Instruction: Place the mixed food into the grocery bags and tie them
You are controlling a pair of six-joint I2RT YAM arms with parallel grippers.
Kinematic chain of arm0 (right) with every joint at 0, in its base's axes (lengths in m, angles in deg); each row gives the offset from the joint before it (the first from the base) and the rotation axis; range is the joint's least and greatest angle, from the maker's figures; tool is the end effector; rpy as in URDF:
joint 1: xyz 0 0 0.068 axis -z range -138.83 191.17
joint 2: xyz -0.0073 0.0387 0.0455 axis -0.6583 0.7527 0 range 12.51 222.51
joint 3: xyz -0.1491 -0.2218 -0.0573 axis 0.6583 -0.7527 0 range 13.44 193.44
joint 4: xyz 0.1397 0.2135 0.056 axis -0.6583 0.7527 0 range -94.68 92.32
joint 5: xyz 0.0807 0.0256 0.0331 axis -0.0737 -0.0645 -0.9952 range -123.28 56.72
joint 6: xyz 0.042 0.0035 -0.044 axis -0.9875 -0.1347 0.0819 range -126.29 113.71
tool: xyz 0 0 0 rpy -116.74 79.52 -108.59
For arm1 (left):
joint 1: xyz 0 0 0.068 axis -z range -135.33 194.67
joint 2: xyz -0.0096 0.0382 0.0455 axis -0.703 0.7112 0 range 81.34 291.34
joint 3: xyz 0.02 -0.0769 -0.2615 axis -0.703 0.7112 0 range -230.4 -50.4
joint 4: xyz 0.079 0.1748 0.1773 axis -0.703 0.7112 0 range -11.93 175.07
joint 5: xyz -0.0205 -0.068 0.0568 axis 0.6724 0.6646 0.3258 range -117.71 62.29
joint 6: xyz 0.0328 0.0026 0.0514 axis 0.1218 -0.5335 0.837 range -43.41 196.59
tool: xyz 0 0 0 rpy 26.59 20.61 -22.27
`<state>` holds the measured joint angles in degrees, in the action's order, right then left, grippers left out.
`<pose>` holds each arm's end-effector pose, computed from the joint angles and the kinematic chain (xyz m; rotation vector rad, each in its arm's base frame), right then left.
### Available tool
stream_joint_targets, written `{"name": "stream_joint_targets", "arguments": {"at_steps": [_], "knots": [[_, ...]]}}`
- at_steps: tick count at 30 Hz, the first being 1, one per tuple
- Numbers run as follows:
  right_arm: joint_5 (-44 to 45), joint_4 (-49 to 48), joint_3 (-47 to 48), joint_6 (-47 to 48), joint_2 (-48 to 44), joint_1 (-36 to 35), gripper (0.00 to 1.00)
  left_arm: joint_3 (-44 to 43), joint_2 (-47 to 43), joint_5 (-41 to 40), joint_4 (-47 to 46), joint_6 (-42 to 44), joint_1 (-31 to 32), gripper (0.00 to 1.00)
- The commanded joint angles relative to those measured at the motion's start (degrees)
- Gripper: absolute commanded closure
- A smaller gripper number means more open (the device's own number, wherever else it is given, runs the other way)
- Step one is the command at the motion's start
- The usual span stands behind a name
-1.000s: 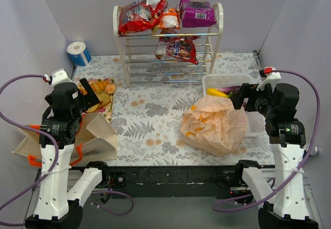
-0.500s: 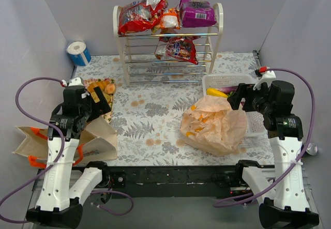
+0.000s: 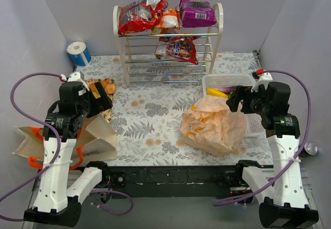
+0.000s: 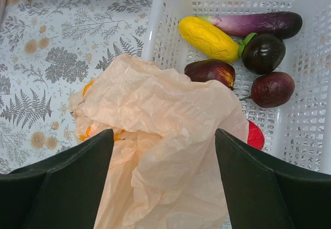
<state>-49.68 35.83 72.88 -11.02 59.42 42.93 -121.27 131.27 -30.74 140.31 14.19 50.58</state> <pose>0.1695 0.0077 0.3632 -0.0611 2.0526 0.3266 0.1462 -0.0127 0.3805 -1.1386 2.0601 -0.5466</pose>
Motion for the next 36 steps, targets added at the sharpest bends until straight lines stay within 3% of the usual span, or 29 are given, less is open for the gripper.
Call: {"name": "stream_joint_targets", "arguments": {"at_steps": [1,5,9,12,18,26,27,31,33,36], "knots": [[-1.5,-2.1,-0.4,-0.1,0.9,0.0,0.13,-7.7,-1.2,-10.7,2.8,-1.1,0.2,0.02],[-2.2,-2.0,-0.6,0.6,2.0,0.0,0.14,-10.2,-1.9,-16.7,6.8,-4.5,0.3,0.02],[-1.2,-2.0,-0.8,1.0,2.1,0.0,0.13,-6.6,-3.4,-19.5,9.7,-6.7,0.3,0.02],[-2.8,-2.3,-0.9,1.0,1.6,0.0,0.13,-5.2,-4.1,-13.2,11.2,-9.0,0.3,0.02],[-4.2,-2.0,-1.0,1.1,0.5,0.0,0.14,-0.9,-7.5,-11.0,13.4,-10.4,0.3,0.02],[-3.0,-1.0,-3.8,1.0,-0.6,-0.1,0.11,12.6,-6.8,6.3,1.8,-11.0,0.3,0.03],[-3.5,-1.0,-4.6,0.9,-0.4,-0.1,0.11,13.7,-6.8,11.2,-0.1,-11.1,0.3,0.07],[-6.5,-1.5,-8.2,0.7,1.5,-0.4,0.11,18.8,-6.7,20.3,-9.6,-10.0,0.3,0.49],[-4.7,-3.3,-10.0,-0.3,1.9,-0.8,0.11,20.3,-6.3,23.3,-13.3,-9.2,0.3,0.6],[-3.5,-4.3,-9.3,-1.5,2.5,-1.5,0.13,20.9,-5.6,28.2,-17.7,-7.0,0.3,0.83]]}}
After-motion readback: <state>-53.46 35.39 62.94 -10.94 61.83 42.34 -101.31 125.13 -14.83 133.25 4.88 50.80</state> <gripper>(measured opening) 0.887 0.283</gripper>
